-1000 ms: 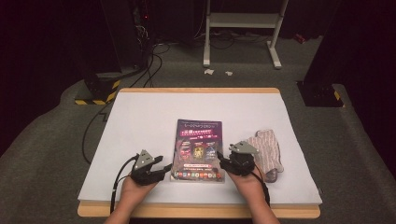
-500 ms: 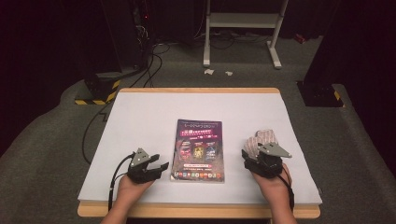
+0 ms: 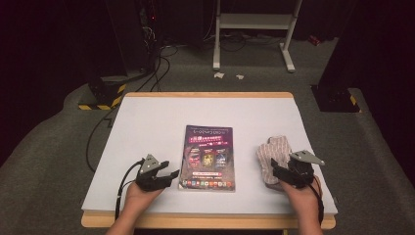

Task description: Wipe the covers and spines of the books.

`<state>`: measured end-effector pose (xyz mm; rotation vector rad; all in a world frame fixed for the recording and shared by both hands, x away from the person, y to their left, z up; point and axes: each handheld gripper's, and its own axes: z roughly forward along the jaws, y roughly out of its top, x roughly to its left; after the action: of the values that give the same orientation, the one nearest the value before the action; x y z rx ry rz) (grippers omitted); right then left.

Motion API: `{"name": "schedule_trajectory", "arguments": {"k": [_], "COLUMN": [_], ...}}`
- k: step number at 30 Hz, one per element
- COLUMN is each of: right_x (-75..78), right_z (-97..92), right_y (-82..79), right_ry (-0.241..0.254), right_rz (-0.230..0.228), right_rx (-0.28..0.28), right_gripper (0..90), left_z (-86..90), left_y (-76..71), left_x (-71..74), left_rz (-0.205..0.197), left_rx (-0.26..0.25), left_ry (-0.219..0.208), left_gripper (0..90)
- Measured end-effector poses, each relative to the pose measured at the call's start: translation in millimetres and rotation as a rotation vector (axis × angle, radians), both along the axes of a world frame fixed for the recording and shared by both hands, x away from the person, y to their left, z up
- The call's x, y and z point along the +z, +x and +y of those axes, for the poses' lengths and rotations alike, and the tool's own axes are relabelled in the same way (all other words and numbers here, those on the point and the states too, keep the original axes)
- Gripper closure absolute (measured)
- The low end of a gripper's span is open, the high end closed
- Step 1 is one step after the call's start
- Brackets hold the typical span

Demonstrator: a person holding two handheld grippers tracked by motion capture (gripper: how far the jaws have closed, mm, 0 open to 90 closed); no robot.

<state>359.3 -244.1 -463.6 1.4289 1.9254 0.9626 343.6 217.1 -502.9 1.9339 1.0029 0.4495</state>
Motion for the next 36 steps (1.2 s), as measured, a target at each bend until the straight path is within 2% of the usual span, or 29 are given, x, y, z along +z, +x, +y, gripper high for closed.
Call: {"name": "schedule_trajectory", "arguments": {"k": [8, 11, 17, 22, 26, 31, 36], "right_x": [-29.4, -36.6, -38.1, -38.4, -38.3, -34.2, -20.8], "right_z": [-3.0, -3.6, -0.2, 2.1, 1.4, 3.5, 10.2], "right_y": [12.6, 15.1, 14.1, 12.6, 12.4, 11.0, 5.3], "right_ry": [0.012, 0.013, 0.013, 0.014, 0.024, 0.015, 0.025], "right_rz": [0.121, 0.151, 0.147, 0.139, 0.133, 0.115, 0.062], "right_rx": [-0.018, -0.009, 0.02, 0.035, 0.043, 0.043, 0.058], "right_gripper": [23.8, 26.8, 46.8, 58.8, 62.5, 64.0, 64.0], "left_z": [-0.7, -1.4, -2.4, -2.4, -0.9, 1.9, 6.3], "left_y": [1.5, 1.2, 1.6, 1.4, 1.8, 2.3, 3.9], "left_x": [-0.6, -0.9, -2.3, -2.0, -1.4, -0.5, 0.4], "left_rz": [0.003, 0.007, 0.018, 0.022, 0.021, 0.02, 0.014], "left_rx": [-0.004, -0.005, -0.007, -0.009, -0.005, 0.001, 0.018], "left_ry": [0.005, 0.012, 0.014, 0.007, 0.0, -0.003, -0.004], "left_gripper": [41.8, 41.8, 42.0, 42.2, 42.0, 41.3, 39.2]}}
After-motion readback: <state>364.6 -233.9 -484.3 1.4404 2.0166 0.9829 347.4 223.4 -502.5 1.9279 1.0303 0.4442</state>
